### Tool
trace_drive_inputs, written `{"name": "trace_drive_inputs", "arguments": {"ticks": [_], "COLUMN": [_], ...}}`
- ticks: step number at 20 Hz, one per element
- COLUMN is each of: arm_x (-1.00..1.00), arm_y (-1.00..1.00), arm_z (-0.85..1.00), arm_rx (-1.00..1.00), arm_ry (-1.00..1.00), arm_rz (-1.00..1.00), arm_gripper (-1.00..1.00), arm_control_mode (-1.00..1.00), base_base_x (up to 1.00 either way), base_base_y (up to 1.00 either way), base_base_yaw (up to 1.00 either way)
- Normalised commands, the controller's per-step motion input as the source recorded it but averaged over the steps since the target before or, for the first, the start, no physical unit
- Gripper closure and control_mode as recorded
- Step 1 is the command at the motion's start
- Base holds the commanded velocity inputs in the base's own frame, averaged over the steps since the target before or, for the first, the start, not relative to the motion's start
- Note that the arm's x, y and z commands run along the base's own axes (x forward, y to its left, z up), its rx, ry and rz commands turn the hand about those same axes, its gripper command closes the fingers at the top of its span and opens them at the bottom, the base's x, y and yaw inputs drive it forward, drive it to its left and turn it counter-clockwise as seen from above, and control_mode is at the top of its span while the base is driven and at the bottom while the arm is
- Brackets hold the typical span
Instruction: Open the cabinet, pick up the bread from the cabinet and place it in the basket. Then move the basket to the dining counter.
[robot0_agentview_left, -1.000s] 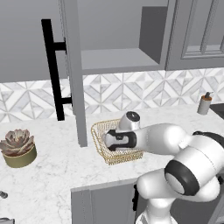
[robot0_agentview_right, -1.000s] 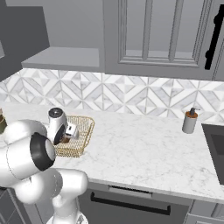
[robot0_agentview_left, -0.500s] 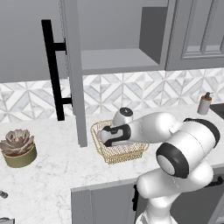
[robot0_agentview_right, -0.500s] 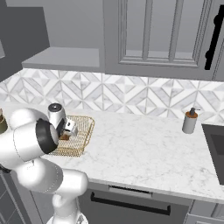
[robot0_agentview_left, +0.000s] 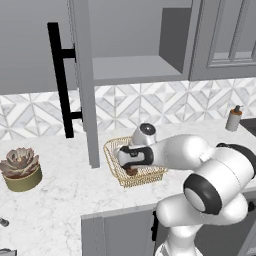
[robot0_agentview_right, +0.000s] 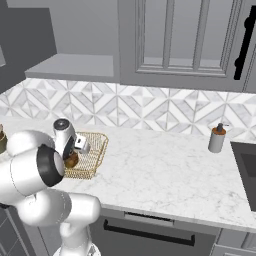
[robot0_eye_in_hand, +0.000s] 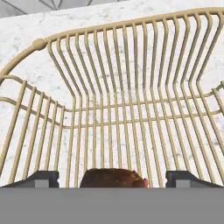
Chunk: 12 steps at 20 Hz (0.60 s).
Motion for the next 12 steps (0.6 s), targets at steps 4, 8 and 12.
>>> {"name": "trace_drive_inputs", "arguments": {"ticks": [4, 8, 12], "arm_x": [-0.09, -0.65, -0.78], "arm_y": [-0.19, -0.29, -0.59], "arm_z": [0.19, 0.67, 0.46], "arm_rx": [0.0, 0.0, 0.0], "arm_ry": [-0.14, -0.08, 0.0], "arm_rz": [0.0, 0.0, -0.01], "arm_gripper": [-1.0, -1.0, -1.0], "arm_control_mode": [-1.0, -1.0, -1.0], "base_base_x": [0.0, 0.0, 0.0], "base_base_y": [0.0, 0.0, 0.0], "base_base_yaw": [0.0, 0.0, 0.0]}}
